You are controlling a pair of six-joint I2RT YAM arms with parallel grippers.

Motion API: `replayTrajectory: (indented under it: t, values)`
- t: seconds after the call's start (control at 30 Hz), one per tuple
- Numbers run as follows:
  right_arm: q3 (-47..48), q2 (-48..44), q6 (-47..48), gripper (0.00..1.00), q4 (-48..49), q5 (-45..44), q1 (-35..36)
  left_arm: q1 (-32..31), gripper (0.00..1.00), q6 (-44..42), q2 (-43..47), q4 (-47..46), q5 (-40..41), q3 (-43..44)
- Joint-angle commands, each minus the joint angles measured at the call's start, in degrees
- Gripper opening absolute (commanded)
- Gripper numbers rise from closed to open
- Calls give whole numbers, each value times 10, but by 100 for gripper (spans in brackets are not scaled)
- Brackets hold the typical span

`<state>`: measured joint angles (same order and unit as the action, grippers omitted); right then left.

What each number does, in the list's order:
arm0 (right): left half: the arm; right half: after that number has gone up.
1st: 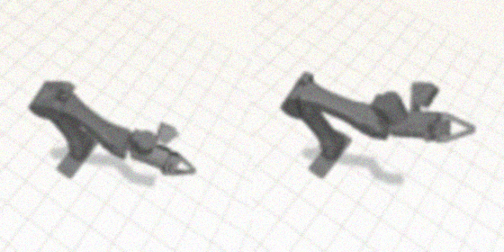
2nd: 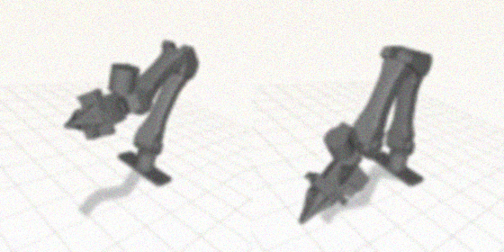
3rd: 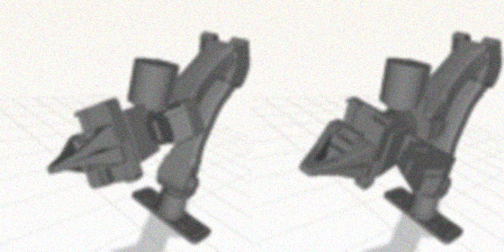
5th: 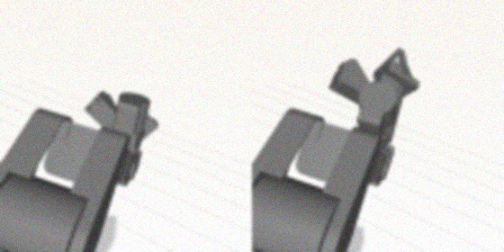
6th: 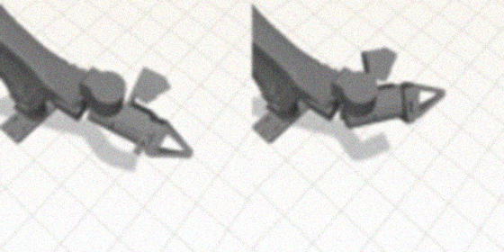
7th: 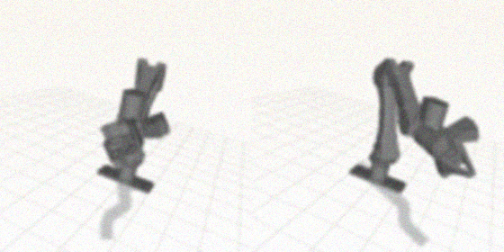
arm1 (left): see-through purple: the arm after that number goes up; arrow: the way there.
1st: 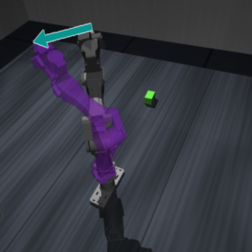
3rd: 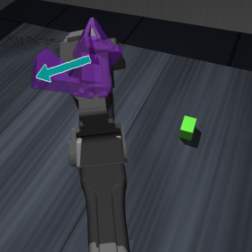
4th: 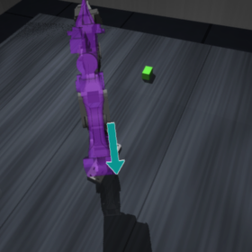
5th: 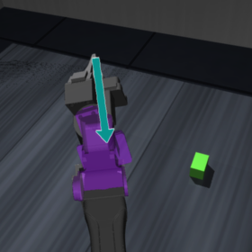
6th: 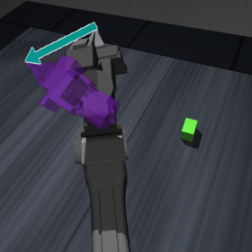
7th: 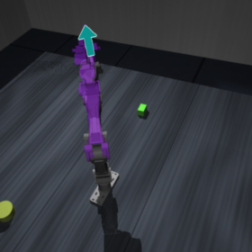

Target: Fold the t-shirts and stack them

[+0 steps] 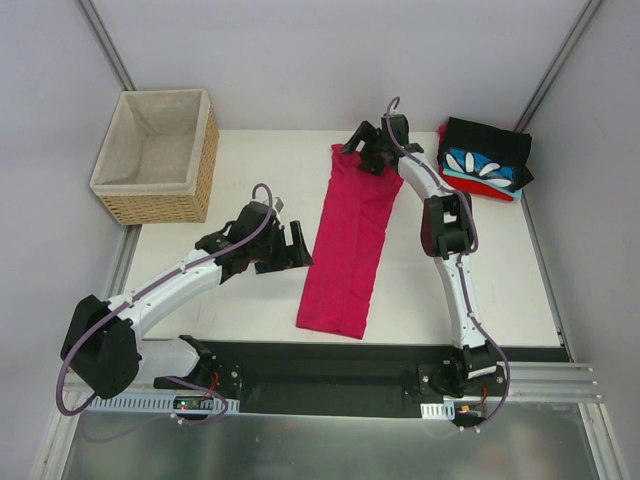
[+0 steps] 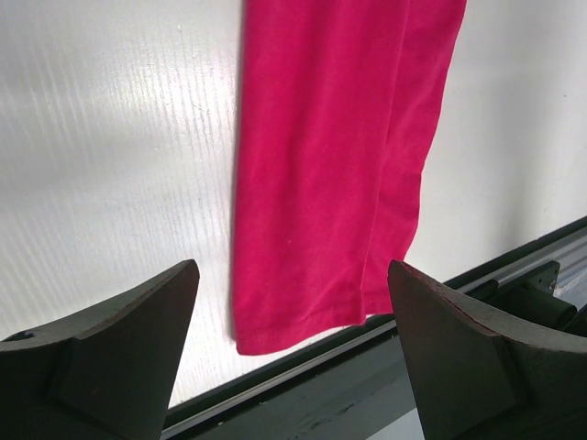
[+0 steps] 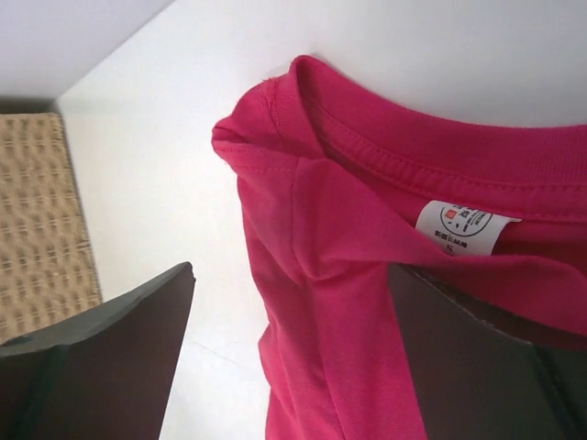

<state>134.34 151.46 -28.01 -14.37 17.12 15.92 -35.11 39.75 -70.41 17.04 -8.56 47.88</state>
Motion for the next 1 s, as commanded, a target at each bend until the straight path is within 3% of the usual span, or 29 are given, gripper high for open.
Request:
replayTrajectory:
  t: [0.0, 0.37, 0.5, 0.7, 0.8, 0.97]
  values:
    - [50, 63, -62, 94, 2, 55, 16, 12, 85, -14, -3, 4, -14, -2]
    - [72, 90, -119, 100, 110, 95, 39, 17, 84, -9, 19, 4, -15, -15]
    - [-16, -3, -61, 97, 116, 87, 39, 18, 84, -5, 40, 4, -16, -22]
    - [-173, -247, 48, 97, 52, 61, 49, 17, 84, 14, 77, 3, -16, -39]
    - [-274, -359, 91, 97, -8, 35, 67, 16, 84, 19, 99, 4, -2, -50]
    - [-513, -517, 106, 97, -15, 13, 110, 16, 85, 40, 119, -11, 26, -67]
